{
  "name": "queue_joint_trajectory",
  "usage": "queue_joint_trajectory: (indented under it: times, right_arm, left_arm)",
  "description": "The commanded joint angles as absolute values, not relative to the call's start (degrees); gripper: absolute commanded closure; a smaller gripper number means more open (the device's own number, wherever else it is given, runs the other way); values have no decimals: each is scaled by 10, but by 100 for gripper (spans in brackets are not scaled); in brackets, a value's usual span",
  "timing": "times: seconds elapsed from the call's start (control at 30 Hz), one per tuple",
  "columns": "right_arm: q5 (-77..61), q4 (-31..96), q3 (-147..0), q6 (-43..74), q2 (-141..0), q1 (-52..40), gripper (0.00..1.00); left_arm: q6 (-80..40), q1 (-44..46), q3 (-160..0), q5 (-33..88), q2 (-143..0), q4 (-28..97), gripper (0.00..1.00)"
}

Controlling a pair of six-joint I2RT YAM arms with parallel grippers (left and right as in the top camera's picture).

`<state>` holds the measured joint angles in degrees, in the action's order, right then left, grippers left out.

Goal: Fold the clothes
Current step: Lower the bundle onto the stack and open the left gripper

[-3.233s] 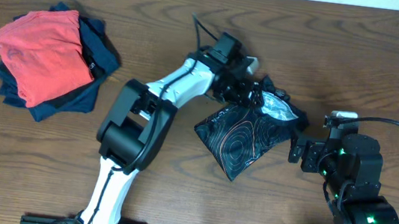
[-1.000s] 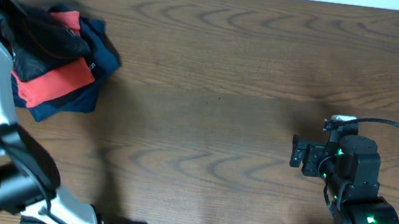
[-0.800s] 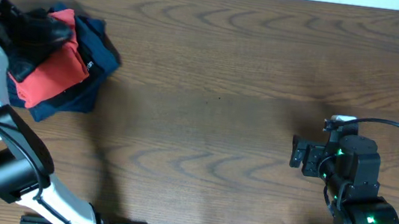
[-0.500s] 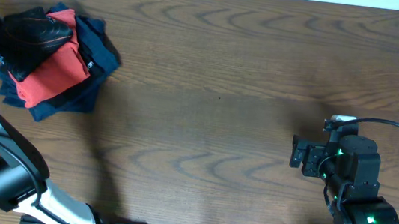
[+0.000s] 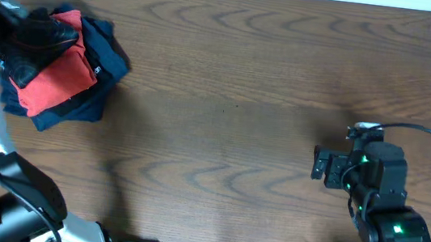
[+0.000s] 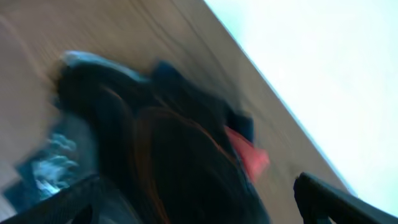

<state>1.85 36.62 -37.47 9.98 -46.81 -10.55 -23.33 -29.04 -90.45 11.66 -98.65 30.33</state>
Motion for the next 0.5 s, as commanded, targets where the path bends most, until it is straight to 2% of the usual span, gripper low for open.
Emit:
queue_joint_trajectory:
  times: [0.0,0.3,0.47]
  right_arm:
    - [-15,357,-375,94,-492,-99,1]
    - [-19,258,-375,94,-533,-99,1]
    - [15,160,-375,93,-533,-99,1]
  left_arm:
    - [-178,-214,-909,123,-987,330,2]
    - [-137,-1,-909,68,-988,437,2]
    - [-137,57,-909,68,-987,504,2]
